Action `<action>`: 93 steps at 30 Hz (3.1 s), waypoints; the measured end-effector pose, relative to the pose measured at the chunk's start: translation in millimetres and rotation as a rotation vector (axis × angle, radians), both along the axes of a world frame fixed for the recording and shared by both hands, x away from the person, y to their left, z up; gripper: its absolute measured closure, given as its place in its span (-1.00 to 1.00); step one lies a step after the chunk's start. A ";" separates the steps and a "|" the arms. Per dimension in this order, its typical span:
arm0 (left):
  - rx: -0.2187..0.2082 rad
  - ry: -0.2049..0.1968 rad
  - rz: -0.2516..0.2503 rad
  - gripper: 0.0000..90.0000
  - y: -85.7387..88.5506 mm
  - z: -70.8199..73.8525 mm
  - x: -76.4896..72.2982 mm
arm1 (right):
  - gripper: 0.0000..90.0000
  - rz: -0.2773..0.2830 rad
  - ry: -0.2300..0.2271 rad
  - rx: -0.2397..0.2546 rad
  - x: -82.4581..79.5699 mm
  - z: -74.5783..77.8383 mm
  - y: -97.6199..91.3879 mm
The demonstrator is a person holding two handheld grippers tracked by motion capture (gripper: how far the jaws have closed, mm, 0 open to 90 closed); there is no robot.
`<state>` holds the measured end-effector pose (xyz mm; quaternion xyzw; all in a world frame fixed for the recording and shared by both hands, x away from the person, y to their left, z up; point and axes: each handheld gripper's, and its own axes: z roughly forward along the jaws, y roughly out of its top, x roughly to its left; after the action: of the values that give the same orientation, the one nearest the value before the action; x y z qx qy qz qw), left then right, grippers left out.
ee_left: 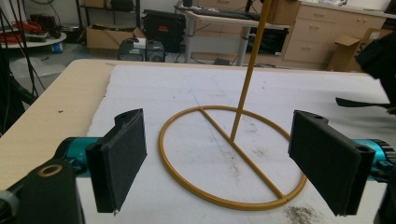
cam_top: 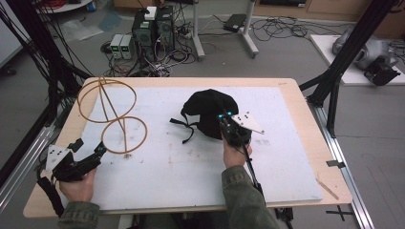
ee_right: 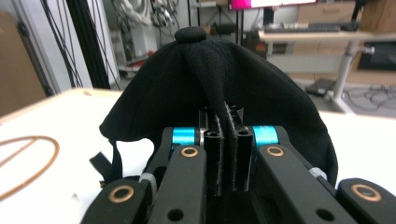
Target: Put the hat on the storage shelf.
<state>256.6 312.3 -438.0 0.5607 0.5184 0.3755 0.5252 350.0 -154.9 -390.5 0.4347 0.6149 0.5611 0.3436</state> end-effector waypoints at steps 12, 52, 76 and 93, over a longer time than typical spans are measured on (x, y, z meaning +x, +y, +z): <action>-0.007 -0.004 0.002 -0.57 2.0 0.3 -0.8 | 0.94 0.031 -0.197 0.046 -7.7 35.0 14.0; -0.015 0.011 -0.008 -0.57 3.3 -0.9 0.3 | 0.94 0.215 -0.349 0.241 -3.8 117.2 63.6; -0.023 0.009 -0.003 -0.57 5.7 -1.0 -0.6 | 0.95 0.389 -0.327 0.309 -1.2 155.6 137.3; -0.043 0.004 0.012 -0.57 11.5 -1.2 -2.6 | 0.95 0.503 -0.292 0.321 4.3 148.7 200.1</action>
<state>254.1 323.8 -439.1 0.5470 0.5306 0.3662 0.5340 354.3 45.2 -241.8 0.2330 0.5510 0.7744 0.2059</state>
